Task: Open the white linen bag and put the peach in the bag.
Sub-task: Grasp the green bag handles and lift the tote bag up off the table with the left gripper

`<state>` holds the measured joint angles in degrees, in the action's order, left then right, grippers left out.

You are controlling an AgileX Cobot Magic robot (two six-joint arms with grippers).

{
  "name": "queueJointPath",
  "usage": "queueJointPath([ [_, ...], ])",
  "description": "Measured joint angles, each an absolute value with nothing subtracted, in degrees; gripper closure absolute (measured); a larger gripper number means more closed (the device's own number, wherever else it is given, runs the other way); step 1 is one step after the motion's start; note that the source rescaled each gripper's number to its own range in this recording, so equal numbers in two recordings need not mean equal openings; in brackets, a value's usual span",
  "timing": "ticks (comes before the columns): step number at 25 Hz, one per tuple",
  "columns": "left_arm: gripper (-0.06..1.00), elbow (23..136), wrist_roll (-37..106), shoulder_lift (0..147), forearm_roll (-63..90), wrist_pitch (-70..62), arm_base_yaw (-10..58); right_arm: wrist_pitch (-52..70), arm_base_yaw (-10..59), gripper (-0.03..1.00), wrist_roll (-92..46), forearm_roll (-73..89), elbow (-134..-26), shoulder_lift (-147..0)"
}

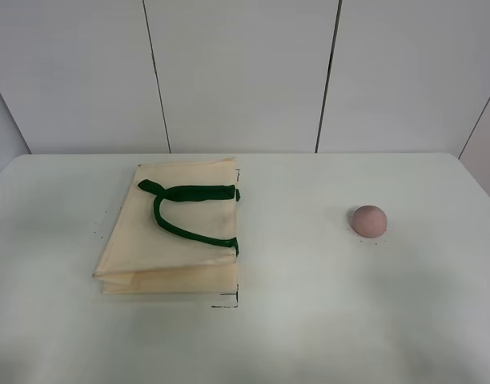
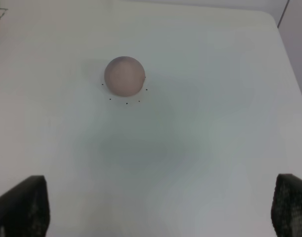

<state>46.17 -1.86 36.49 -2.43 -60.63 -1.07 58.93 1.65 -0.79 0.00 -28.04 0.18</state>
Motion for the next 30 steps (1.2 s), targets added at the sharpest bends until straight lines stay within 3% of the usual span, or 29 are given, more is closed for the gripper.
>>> queueJointPath([
  [9,-0.06,71.6,-1.8,79.0,-2.4,-58.9,-1.1,58.9,1.7,-0.03,-0.8,0.0,-28.0,0.2],
  [15,-0.06,86.1,-2.8,99.6,0.3,-59.3,-1.1,58.9,1.7,-0.03,-0.8,0.0,-28.0,0.2],
  [22,-0.06,94.2,-10.1,111.7,1.2,-59.9,6.5,58.9,1.7,-0.03,-0.8,0.0,-28.0,0.2],
  [30,-0.06,96.0,-18.1,118.8,0.0,-54.5,17.1,58.9,1.7,-0.03,-0.8,0.0,-28.0,0.2],
])
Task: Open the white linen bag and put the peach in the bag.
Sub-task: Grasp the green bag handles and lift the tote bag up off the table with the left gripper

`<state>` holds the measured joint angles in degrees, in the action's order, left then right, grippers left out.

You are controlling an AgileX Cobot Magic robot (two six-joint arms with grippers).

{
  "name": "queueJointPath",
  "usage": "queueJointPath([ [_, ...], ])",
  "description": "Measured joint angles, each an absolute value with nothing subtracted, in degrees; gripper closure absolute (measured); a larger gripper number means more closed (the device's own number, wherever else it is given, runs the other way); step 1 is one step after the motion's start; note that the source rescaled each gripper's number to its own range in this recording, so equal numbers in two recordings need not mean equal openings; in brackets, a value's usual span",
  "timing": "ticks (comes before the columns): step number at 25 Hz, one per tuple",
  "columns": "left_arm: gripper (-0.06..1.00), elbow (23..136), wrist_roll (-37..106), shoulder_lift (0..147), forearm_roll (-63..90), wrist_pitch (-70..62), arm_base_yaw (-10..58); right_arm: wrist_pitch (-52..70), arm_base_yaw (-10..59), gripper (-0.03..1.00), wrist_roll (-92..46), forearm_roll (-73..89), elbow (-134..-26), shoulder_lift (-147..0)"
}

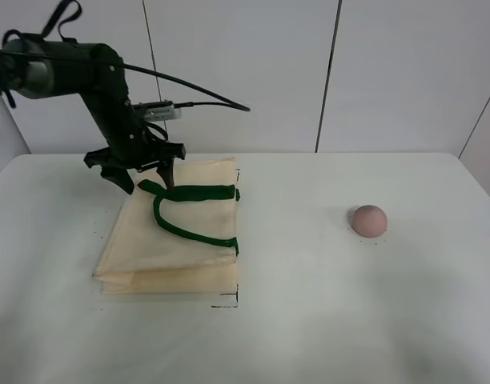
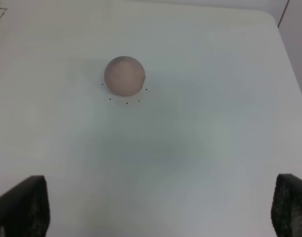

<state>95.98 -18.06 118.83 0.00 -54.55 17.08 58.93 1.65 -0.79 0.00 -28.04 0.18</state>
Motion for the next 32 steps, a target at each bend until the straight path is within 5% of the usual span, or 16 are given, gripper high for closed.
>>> queueJointPath([
  [20,-0.01,96.0,-23.5,131.4,-5.0,-43.8,17.6,58.9,1.7,-0.03,-0.8,0.0,-28.0,0.2],
  [23,0.18,96.0,-23.8,131.5,-5.0,-43.8,17.6,58.9,1.7,-0.03,-0.8,0.0,-28.0,0.2],
  [25,0.40,96.1,-24.4,131.5,-5.3,-43.8,17.6,58.9,1.7,-0.03,-0.8,0.0,-28.0,0.2],
  [28,0.88,96.3,-25.9,131.4,-6.2,-43.8,17.6,58.9,1.7,-0.03,-0.8,0.0,-28.0,0.2],
  [32,0.94,98.2,-26.4,130.7,-9.0,-48.1,17.6,58.9,1.7,-0.03,-0.8,0.0,-28.0,0.2],
])
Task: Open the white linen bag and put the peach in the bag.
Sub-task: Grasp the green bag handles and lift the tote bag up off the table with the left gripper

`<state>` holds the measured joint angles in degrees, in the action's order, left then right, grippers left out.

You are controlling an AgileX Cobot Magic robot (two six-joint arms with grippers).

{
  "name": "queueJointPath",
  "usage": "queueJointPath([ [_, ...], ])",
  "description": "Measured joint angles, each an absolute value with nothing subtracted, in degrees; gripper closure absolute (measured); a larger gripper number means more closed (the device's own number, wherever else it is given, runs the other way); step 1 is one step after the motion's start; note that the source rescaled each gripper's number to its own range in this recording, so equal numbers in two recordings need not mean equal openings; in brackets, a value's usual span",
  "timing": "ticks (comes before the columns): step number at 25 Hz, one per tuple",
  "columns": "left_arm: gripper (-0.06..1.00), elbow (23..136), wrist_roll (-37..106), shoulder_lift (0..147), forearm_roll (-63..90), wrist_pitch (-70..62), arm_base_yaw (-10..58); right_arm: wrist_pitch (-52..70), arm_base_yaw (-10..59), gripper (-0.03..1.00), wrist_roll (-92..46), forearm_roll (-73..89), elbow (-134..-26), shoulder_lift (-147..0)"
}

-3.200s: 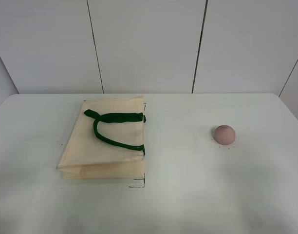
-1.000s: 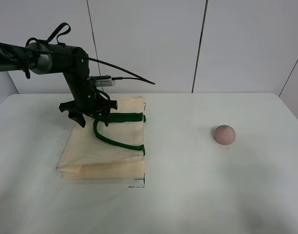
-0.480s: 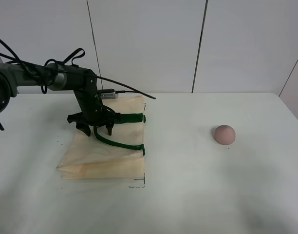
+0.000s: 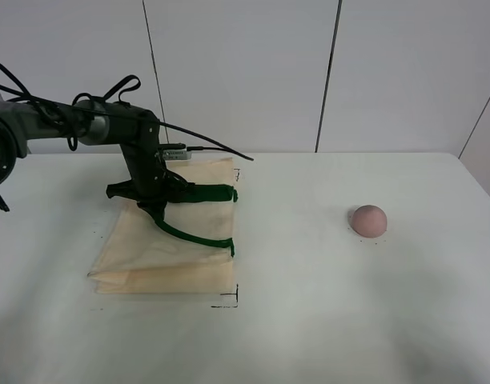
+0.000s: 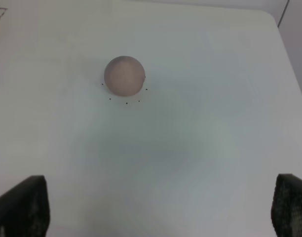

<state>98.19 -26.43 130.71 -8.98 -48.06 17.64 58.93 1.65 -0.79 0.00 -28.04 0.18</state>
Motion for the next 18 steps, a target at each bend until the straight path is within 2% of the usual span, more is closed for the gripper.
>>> queueJointPath([
  [12,0.94,124.6,-14.8,118.2,-9.8,-67.4,17.6,58.9,1.7,-0.03,-0.8,0.0,-28.0,0.2],
  [18,0.94,126.3,-12.3,111.6,-6.0,-67.7,17.6,58.9,1.7,-0.03,-0.8,0.0,-28.0,0.2],
])
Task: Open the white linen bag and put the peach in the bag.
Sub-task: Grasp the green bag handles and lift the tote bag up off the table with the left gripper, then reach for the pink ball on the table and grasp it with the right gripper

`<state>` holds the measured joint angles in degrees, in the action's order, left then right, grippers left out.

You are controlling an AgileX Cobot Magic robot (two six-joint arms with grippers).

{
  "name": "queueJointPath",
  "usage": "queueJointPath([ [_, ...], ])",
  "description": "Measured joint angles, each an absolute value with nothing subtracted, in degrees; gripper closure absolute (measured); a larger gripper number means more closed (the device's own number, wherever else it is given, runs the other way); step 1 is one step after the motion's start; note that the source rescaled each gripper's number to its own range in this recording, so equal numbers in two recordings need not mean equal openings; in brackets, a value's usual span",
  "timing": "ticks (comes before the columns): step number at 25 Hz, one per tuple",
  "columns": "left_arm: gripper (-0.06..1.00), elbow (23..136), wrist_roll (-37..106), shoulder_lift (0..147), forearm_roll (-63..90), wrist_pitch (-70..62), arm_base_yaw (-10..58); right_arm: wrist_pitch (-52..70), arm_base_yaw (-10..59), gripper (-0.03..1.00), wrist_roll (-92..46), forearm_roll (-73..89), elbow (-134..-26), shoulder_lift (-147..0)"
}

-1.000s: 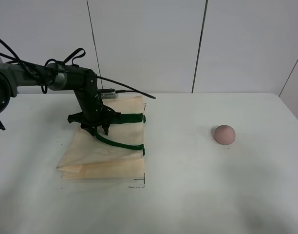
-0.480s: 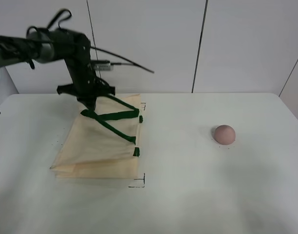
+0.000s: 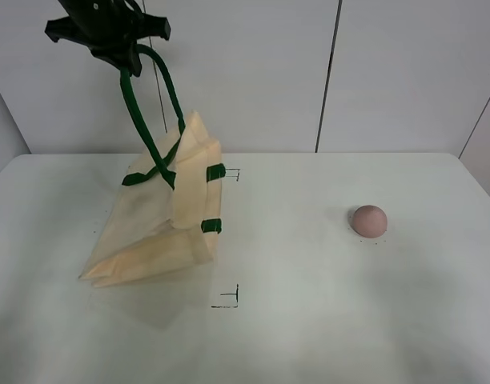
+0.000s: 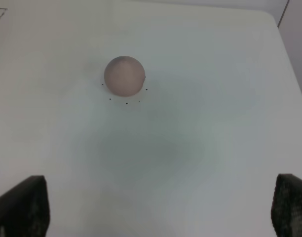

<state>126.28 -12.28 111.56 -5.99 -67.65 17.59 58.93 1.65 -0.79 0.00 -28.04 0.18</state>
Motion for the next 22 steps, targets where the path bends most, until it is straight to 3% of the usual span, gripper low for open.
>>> queueJointPath([
  [8,0.94,126.3,-12.0,107.9,-5.4,-67.7,17.6,58.9,1.7,-0.03,-0.8,0.0,-28.4,-13.6],
  [14,0.94,126.3,-11.9,107.7,-5.4,-67.7,17.6,50.5,1.7,-0.03,-1.4,0.8,-35.5,-39.3],
  [22,0.94,126.3,-11.9,107.7,-5.4,-67.7,17.6,44.4,1.7,-0.03,-5.4,0.9,-56.6,-80.7],
])
